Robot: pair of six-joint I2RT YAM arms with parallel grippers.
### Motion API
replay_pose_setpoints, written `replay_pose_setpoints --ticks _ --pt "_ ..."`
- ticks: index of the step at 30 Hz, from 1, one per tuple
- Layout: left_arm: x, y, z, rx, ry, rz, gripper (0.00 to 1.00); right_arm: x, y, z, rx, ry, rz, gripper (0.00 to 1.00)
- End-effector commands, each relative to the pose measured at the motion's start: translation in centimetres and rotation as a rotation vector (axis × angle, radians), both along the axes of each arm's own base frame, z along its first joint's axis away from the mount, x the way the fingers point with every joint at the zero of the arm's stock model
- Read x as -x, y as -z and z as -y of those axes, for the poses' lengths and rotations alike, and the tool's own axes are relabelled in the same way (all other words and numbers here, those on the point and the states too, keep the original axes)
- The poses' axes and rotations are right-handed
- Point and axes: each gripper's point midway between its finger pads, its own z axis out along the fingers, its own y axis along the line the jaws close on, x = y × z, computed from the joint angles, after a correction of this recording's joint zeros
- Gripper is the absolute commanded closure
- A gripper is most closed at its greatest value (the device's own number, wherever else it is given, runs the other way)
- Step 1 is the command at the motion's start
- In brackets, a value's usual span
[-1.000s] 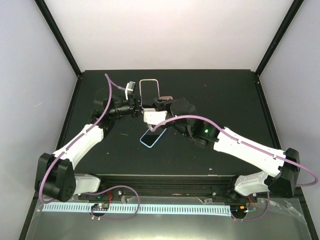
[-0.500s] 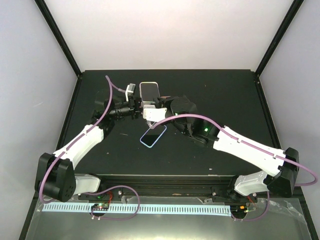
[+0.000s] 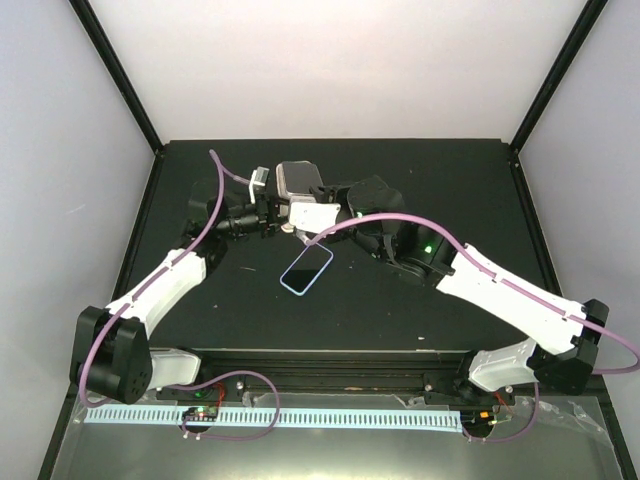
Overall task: Take the phone out of the phone case
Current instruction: Remove the phone case from the phone.
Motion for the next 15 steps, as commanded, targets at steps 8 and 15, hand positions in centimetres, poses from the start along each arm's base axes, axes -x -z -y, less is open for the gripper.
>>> replay_pose_setpoints --ticks 8,15 --pt "-0.4 -0.3 -1.1 -0.035 -0.046 0.051 0.98 2.1 -5.4 2.6 -0.108 -0.033 -0.033 0.99" --pt "-0.4 0.0 -1.4 -0.049 -0.057 0.056 0.98 1.7 -3.8 5.7 -0.089 -0.009 -0.064 0.99"
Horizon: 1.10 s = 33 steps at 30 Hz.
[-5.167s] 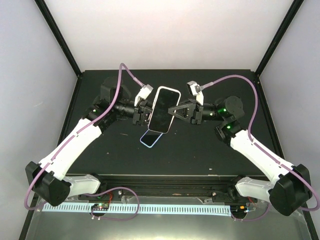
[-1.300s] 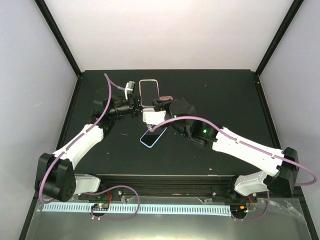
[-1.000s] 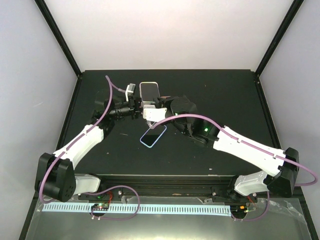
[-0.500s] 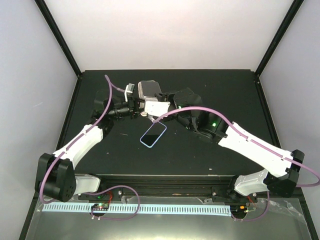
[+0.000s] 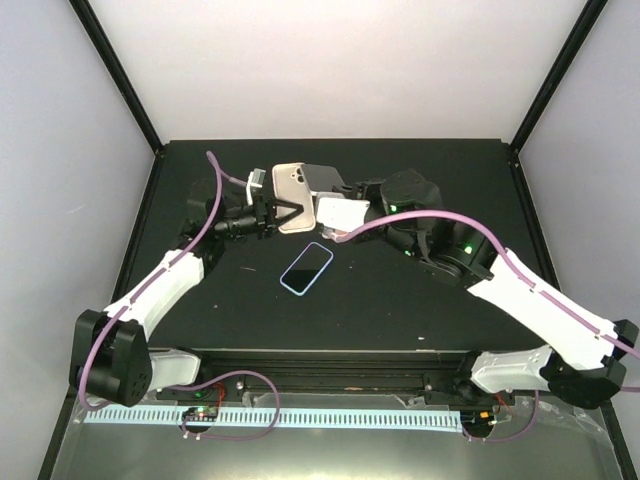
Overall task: Take the phone out of the phone case
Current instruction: Remove the phone case from the phone, then place the phone case at the center of the board.
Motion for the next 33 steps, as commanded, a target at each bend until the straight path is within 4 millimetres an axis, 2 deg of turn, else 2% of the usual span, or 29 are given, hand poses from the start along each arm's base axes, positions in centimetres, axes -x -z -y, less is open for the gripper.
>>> replay_pose_setpoints --ticks 1,6,14,22,28,33 --pt "0.1 -1.1 -0.5 -0.007 -0.019 0.06 0.98 -0.1 -1.2 2.7 -0.063 0.021 -0.001 0.99" --pt "-0.1 -0.8 -0.7 -0.017 -0.027 0.054 0.98 -1.5 1.0 5.9 -0.042 0.068 -0.032 0.99" --pt "-0.2 -0.3 -1.0 -0.027 -0.037 0.043 0.98 -4.4 5.6 10.1 0.029 0.114 -0.035 0.99" --pt "-0.4 0.0 -1.3 -0.035 -0.045 0.038 0.98 -8.2 12.1 13.8 0.104 0.14 -0.097 0.99" --pt "-0.4 0.3 -1.4 -0.043 -0.049 0.033 0.98 -10.1 17.2 15.1 0.204 0.141 -0.024 0.99" --pt "-0.5 0.5 -1.6 -0.045 -0.054 0.03 0.98 -11.7 18.8 15.3 0.204 0.147 -0.023 0.99"
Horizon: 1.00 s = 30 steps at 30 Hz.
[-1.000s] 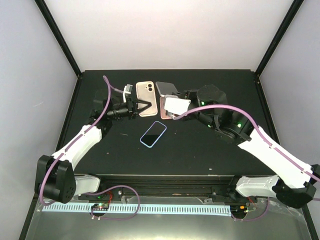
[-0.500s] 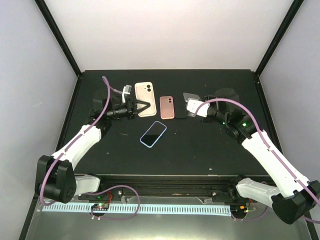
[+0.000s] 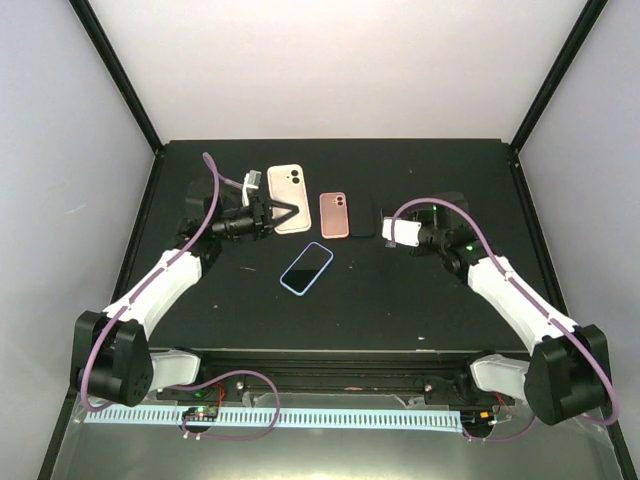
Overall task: Take the phone out of the phone case
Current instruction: Place the phone case at the center of the board.
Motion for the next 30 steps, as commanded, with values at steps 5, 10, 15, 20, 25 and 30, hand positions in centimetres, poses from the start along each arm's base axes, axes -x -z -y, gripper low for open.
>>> replay_pose_setpoints --ticks 5,10,15,20,25,30 --pt "-0.1 0.1 -0.7 -0.026 -0.021 0.029 0.98 -3.8 -3.6 -0.9 -0.061 -0.028 0.174 0.99" --pt "-1.1 2.2 -1.1 -0.12 -0.045 0.038 0.98 -3.9 -4.7 -1.1 -0.078 -0.029 0.191 0.99" --pt "-3.4 5.4 -1.1 -0.198 -0.054 -0.004 0.98 -3.2 -6.1 -1.1 -0.101 -0.035 0.195 0.99" --pt "-6.2 7.0 -0.7 -0.254 -0.042 -0.031 0.98 -2.7 -7.3 -1.0 -0.112 -0.037 0.21 0.99" --pt "-8.9 10.2 -1.0 -0.371 -0.05 -0.075 0.98 -2.6 -8.0 -0.9 -0.123 -0.025 0.212 0.99" --pt "-11.6 13.0 -0.7 -0.424 -0.028 -0.106 0.98 -2.5 -8.1 -0.9 -0.126 -0.024 0.208 0.99"
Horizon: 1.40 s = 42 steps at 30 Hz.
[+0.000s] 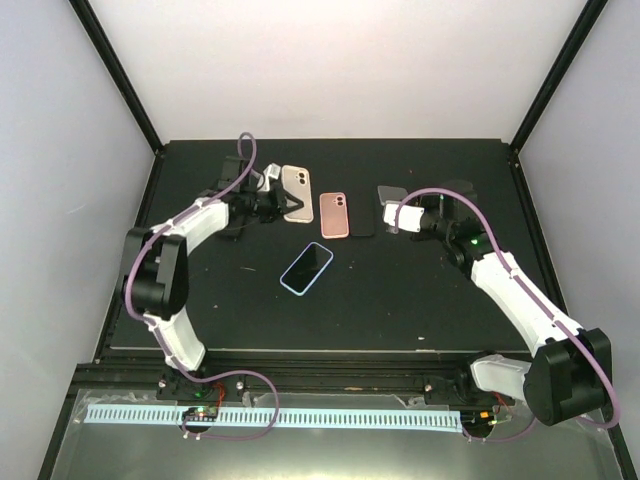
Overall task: Take the phone out of the phone case
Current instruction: Place the phone case at the center of the board.
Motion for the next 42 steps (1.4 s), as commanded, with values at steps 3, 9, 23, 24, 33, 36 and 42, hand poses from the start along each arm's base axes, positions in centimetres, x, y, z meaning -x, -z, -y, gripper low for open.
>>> replay_pose_setpoints --ticks 3,9,23,24,33,36,42 --pt "-2.7 3.4 0.2 -0.065 0.034 -0.032 0.98 -0.4 -3.9 -0.3 -0.05 -0.003 0.09 0.99" --pt "-4.4 6.5 0.4 -0.094 0.039 -0.07 0.98 -0.3 -3.9 -0.2 -0.048 0.0 0.077 0.99" --pt "-6.1 11.6 0.9 -0.132 0.061 -0.135 0.97 -0.1 -3.2 0.1 -0.04 0.009 0.049 0.99" --pt "-6.1 11.8 0.9 -0.136 0.059 -0.138 0.97 -0.1 -3.1 0.0 -0.04 0.007 0.047 0.99" --pt "-4.7 13.3 2.1 -0.137 0.082 -0.182 0.88 -0.2 -3.1 0.1 -0.036 0.011 0.049 0.99" --pt "-4.2 13.5 2.1 -0.14 0.074 -0.196 0.88 -0.2 -3.0 0.1 -0.034 0.011 0.049 0.99" --pt "-3.4 14.0 1.6 -0.171 0.049 -0.22 0.82 -0.2 -3.1 0.0 -0.036 0.009 0.05 0.99"
